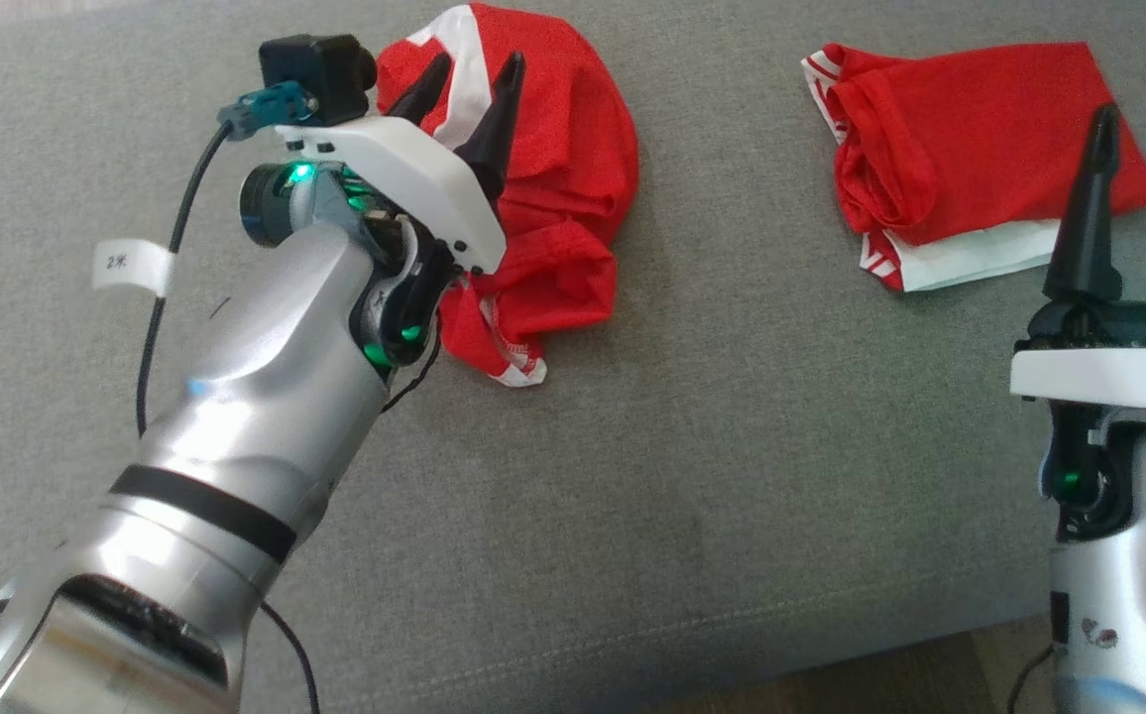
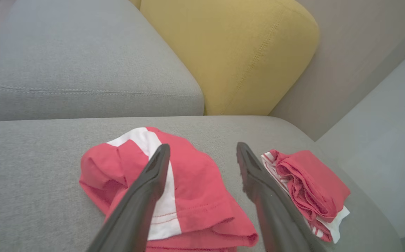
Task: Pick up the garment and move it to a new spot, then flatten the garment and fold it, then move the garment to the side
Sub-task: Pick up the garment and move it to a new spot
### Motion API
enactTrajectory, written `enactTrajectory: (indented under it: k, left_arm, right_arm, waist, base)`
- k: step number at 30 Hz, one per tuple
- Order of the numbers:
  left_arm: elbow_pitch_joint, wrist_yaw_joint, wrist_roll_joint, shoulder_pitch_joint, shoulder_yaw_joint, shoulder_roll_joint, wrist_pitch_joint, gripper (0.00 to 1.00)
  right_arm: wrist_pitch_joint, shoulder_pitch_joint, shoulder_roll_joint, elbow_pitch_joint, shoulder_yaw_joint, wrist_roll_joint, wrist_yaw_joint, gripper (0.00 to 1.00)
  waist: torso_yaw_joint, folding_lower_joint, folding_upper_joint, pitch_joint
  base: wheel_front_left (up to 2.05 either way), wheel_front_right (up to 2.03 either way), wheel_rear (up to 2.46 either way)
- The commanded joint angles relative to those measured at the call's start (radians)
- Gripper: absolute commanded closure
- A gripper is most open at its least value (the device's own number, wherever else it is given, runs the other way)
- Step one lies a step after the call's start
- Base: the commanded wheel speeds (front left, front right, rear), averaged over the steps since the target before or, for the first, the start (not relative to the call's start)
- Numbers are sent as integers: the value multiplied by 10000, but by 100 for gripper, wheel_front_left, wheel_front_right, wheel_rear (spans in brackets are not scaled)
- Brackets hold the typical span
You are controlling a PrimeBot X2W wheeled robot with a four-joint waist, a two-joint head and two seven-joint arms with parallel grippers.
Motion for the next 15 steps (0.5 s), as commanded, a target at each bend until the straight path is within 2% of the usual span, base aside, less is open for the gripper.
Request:
enactTrajectory:
  k: [1, 5, 8, 12, 15]
  left_arm:
    - [-129, -122, 27, -624, 319, 171, -264, 0]
    - [129, -421, 72, -680, 483, 381, -761, 0]
    - [139, -487, 196, -592, 696, 731, -1049, 0]
    - [-254, -456, 414, -125, 1200, 1329, -1222, 0]
    - [-1035, -307, 741, 592, 1832, 1802, -1240, 0]
  right_arm:
    - [-117, -296, -22, -288, 179, 86, 65, 0]
    - [-151, -187, -22, -220, 64, -15, 65, 0]
    - [-128, -95, -22, -194, -7, -101, 65, 0]
    - [-56, 87, -22, -160, 18, -169, 65, 0]
    - [1, 312, -22, -115, 85, -199, 65, 0]
  waist:
    - [38, 0, 0, -6]
    - [322, 0, 0, -133]
    - [638, 0, 0, -290]
    - [1122, 0, 0, -588]
    - [1525, 0, 0, -862]
  base:
    - [0, 0, 0]
    - [0, 0, 0]
    - [0, 0, 0]
    - [0, 0, 0]
    - [0, 0, 0]
